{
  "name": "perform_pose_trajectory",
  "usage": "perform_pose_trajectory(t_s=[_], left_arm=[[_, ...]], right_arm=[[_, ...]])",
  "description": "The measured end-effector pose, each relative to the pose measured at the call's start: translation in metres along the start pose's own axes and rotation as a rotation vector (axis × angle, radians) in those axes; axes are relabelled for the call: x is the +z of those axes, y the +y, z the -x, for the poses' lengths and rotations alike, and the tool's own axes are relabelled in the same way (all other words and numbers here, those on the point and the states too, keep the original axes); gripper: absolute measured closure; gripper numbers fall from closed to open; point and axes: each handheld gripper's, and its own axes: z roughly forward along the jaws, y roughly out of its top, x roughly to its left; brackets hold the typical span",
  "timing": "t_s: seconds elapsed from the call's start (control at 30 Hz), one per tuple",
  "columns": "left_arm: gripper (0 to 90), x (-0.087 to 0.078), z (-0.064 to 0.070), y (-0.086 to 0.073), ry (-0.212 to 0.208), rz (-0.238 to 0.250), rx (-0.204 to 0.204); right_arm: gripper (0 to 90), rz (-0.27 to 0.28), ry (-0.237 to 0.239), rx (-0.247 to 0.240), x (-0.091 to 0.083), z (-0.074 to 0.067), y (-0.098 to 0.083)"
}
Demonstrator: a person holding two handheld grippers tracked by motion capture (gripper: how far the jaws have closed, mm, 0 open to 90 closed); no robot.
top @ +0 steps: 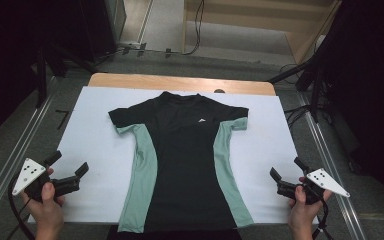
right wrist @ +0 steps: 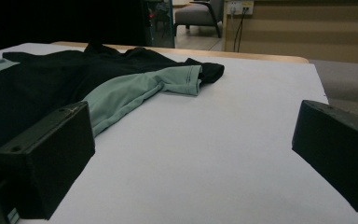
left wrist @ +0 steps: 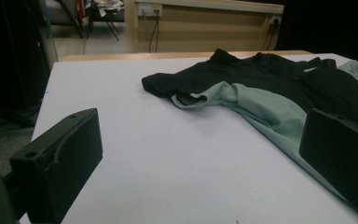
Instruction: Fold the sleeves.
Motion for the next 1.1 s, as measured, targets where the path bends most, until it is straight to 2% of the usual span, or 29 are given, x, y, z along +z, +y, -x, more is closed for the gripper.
perform_pose_trajectory(t_s=[0.17, 0.33, 0.5, 0.53, 0.6, 0.83, 1.1], left_arm=[[0.0, 0.001, 0.004, 0.007, -0.016, 0.013, -0.005], [0.0, 0.004, 0.011, 0.016, -0.007, 0.014, 0.026], [0.0, 0.009, 0.016, 0.027, -0.04, 0.017, 0.027], [0.0, 0.011, 0.019, 0.031, -0.043, 0.014, 0.044], [0.0, 0.014, 0.021, 0.035, -0.045, 0.008, 0.052], [0.0, 0.022, 0.021, 0.047, -0.05, -0.001, 0.049], [0.0, 0.042, 0.021, 0.065, -0.077, -0.019, 0.071]], right_arm=[[0.0, 0.005, 0.003, -0.004, -0.001, -0.001, -0.001], [0.0, 0.004, -0.001, -0.006, -0.001, -0.002, -0.001], [0.0, 0.002, 0.001, -0.01, 0.0, -0.002, -0.001], [0.0, 0.002, 0.002, -0.009, 0.0, -0.002, -0.001], [0.0, 0.005, 0.008, -0.008, 0.0, -0.002, -0.001], [0.0, 0.003, 0.019, -0.007, -0.001, -0.002, 0.0], [0.0, 0.01, 0.013, -0.003, -0.001, -0.001, -0.001]])
